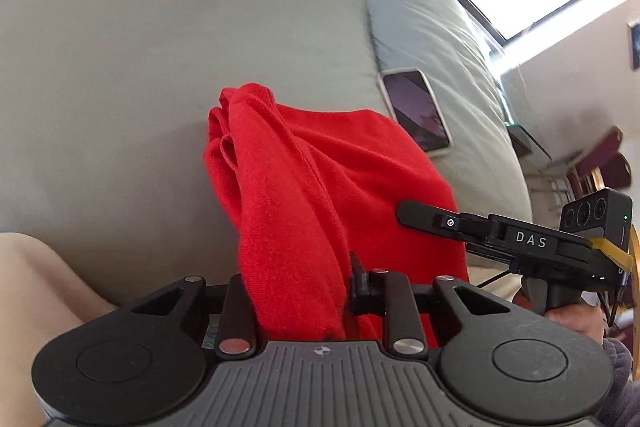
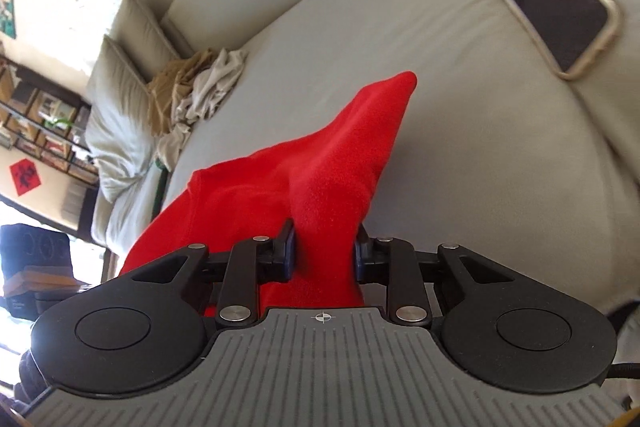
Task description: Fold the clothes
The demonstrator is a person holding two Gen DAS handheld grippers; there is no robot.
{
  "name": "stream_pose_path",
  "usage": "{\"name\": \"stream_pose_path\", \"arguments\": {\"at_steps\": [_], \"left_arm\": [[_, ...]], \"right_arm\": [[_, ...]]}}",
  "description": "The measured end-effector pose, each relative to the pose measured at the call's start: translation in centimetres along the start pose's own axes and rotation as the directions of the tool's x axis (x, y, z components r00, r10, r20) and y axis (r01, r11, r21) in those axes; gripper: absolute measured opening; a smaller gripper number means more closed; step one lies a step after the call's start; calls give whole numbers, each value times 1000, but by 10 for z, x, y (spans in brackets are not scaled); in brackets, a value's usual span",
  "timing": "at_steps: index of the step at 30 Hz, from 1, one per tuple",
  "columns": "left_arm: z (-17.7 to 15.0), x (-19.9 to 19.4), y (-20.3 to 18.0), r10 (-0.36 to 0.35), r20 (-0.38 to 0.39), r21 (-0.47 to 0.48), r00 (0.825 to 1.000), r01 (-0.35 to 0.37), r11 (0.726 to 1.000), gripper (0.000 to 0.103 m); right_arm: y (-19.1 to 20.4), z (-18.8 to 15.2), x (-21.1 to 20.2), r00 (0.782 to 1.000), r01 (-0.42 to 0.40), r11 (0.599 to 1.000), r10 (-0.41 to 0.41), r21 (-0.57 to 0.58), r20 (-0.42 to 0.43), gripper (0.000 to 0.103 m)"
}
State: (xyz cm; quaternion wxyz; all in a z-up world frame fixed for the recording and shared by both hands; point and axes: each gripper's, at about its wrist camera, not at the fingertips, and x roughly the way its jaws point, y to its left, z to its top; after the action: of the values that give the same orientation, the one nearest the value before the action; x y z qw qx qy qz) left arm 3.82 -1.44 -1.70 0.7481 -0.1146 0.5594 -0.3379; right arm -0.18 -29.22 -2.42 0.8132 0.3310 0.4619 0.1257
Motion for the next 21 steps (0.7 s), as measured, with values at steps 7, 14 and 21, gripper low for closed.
{"name": "stream_pose_path", "arguments": {"at_steps": [7,14,21], "left_arm": [[25,84,-111,-130,-17,239,991,130,962,23],[80,165,-219,-295,136,401,946,220,889,24],[115,275,-203,-219,-67,29,973,222,975,40]], "right_arm": [[-70,7,-111,954,202,972,-222,116,203,27],[-131,74,-203,803,329,933,-359,148,477,27],[-239,122,-202,823,309,888,-428,340,372,46]]}}
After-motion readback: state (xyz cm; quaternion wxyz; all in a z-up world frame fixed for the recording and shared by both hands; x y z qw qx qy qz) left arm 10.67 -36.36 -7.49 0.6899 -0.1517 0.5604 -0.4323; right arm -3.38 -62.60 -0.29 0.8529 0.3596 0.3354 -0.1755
